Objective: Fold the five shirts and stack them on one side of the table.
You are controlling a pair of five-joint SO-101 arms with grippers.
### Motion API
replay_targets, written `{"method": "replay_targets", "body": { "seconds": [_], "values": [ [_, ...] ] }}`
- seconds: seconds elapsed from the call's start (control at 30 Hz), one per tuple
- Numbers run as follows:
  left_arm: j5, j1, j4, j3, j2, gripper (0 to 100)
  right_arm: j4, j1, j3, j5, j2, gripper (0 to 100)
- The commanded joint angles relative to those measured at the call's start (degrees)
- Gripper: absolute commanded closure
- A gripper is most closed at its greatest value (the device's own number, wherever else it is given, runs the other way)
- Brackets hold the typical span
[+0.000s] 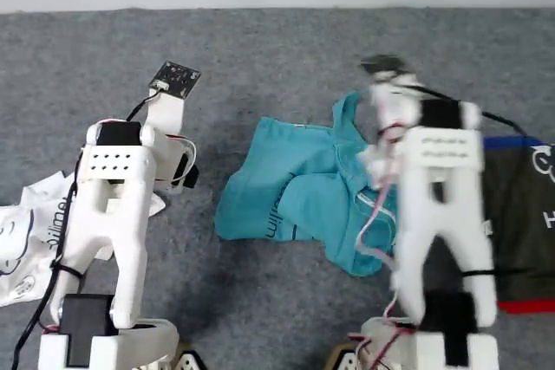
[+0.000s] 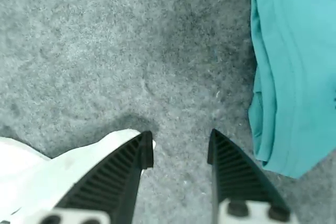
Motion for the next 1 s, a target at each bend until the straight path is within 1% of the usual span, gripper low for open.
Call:
{"method": "replay_targets", "body": {
  "seconds": [0.0,0.1,0.2,0.27,0.47,0.63,0.67,0.73,0.87,0.93,0.97],
  "values": [
    [0.62,-0.35,0.18,-0.4,-2.46,82,-0.84,-12.44,0.53,-0.53,-3.47,72.0],
    [0.62,-0.35,0.44,-0.4,-2.46,82,-7.16,-18.07,6.51,-0.44,-1.01,72.1],
    [0.62,-0.35,0.44,-0.4,-2.46,82,-15.16,-20.35,12.04,-0.44,3.38,72.1],
    [0.62,-0.35,0.44,-0.4,-2.46,82,-18.24,-21.05,13.63,-0.53,6.73,72.1],
    [0.62,-0.35,0.44,-0.31,-2.37,82,-22.9,-21.41,13.63,-0.53,15.34,72.1],
    [0.62,-0.35,0.35,-0.22,-2.02,82,-26.59,-21.41,13.63,-0.44,19.65,73.0],
    [0.62,-0.35,0.35,-0.22,-2.02,82,-27.3,-21.32,13.63,-0.26,20.35,74.7],
    [0.62,-0.35,0.26,-0.22,-2.02,82,-28.7,-20.97,13.71,-0.18,21.58,81.4],
    [0.62,-0.35,0.09,-0.22,-1.93,82,-28.97,-19.91,13.71,-0.44,21.58,99.8],
    [0.62,0.09,-0.79,-0.4,-1.93,82,-26.86,-19.12,13.63,-0.18,19.47,97.5],
    [0.62,0.62,-2.29,-0.4,-1.93,82,-25.54,-18.95,13.54,-0.09,17.71,98.8]
  ]
}}
